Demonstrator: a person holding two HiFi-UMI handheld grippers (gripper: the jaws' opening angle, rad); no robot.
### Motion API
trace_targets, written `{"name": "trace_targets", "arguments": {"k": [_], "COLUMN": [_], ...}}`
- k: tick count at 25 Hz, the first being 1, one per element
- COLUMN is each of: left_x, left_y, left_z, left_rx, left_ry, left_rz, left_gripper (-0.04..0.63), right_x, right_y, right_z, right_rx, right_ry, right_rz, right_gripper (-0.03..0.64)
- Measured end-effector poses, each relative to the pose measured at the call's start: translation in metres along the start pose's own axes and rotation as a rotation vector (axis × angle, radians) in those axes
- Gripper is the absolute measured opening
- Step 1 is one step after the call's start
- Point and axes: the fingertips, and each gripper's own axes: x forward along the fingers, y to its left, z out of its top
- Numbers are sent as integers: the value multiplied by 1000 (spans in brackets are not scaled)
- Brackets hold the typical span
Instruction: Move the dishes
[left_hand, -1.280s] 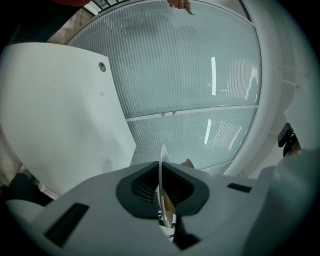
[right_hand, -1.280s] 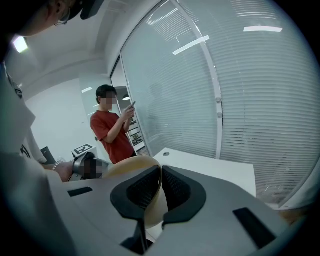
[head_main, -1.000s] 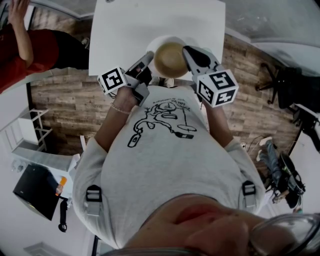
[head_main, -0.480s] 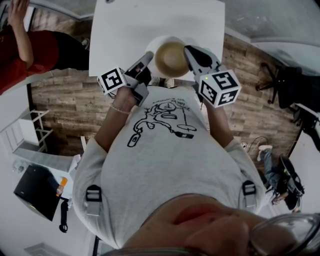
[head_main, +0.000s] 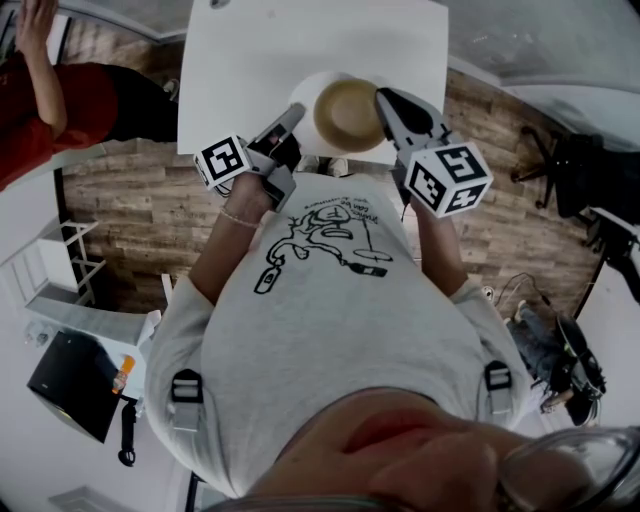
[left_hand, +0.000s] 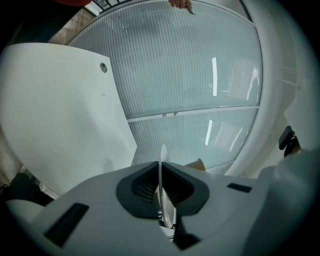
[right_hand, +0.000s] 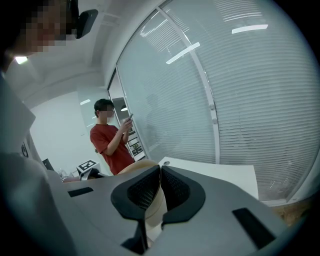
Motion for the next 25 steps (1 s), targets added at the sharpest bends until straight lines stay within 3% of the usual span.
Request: {"name": "trace_targets", "arguments": {"k": [10,25], "left_x": [-1,-34], "left_y": [1,16], "left_z": [0,25], "left_rx": [-1,-19], "left_ry": [-11,-99], "left_rz": [7,57], "left_gripper": [11,11], "right_x": [-8,-18], "right_y": [-9,-37], "right_z": [0,-8], "right_rx": [17,67], "right_ry": [-15,-22], "right_rz": [-18,-68], "right_gripper": [41,41]}}
